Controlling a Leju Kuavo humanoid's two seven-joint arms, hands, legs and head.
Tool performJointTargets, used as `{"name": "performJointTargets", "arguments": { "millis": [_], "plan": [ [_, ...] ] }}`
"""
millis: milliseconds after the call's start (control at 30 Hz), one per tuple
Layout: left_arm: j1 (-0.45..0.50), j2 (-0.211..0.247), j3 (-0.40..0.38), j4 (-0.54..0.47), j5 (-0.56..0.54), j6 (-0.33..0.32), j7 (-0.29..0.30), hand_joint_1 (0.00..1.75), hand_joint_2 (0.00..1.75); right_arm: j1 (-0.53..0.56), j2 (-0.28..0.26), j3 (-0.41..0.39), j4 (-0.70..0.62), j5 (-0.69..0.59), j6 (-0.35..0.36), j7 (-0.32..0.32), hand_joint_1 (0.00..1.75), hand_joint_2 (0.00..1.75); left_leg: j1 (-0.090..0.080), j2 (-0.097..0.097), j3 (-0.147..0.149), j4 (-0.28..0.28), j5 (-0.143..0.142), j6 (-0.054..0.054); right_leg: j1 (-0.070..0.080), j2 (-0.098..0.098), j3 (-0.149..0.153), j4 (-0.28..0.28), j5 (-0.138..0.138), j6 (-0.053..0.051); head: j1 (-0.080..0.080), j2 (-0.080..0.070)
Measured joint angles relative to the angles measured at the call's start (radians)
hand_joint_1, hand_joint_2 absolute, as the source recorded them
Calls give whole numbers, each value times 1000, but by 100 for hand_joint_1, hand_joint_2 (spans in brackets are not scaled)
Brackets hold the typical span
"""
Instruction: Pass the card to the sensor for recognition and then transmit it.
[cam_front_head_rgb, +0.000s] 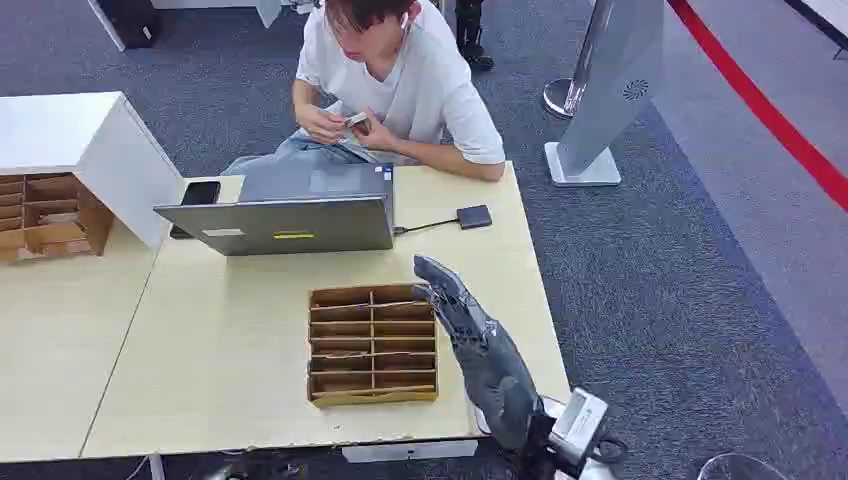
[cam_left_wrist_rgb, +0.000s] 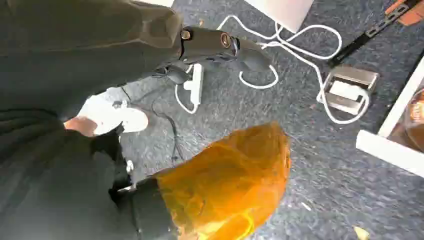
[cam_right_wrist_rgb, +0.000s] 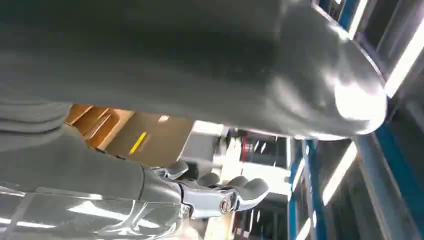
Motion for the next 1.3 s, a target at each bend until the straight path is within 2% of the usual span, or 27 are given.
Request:
{"name": "performJointTargets", "arguments": {
  "millis": [200,733,967,1067,1133,1200,1300],
  "plan": [
    [82,5,-16,-45,-10,3,-12,0,0,62,-4,-40,-61,17,-4,0,0,0,0,0,-1,0,-1,0,0,0,-1,0,-1,1,0,0],
    [92,11,-21,-66,-10,2,-14,0,0,81,-5,-57,-83,19,-7,0,0,0,0,0,0,0,0,0,0,0,-1,0,0,0,0,0],
    [111,12,-24,-74,27,1,-59,0,0,93,-5,-68,-93,42,-14,-4,0,0,0,0,0,0,0,0,0,0,-1,0,0,0,0,0],
    [164,13,-45,-89,24,52,-79,0,0,121,-5,-87,-110,72,-49,-15,0,0,0,1,0,0,-1,0,0,1,0,0,-1,0,0,0],
    [231,20,-70,-126,58,85,-67,0,0,149,-5,-106,-129,85,-59,-21,0,0,0,3,1,0,-3,1,0,3,0,0,-2,0,0,0],
    [285,24,-91,-158,141,84,-45,0,0,168,-5,-120,-142,93,-67,-23,0,0,0,3,1,0,-3,0,0,4,-1,0,-4,1,0,0],
    [316,25,-92,-186,215,71,-32,0,0,181,-5,-131,-156,100,-68,-24,0,0,0,0,0,0,-4,1,0,0,0,-1,-5,1,0,0]
  ]
}}
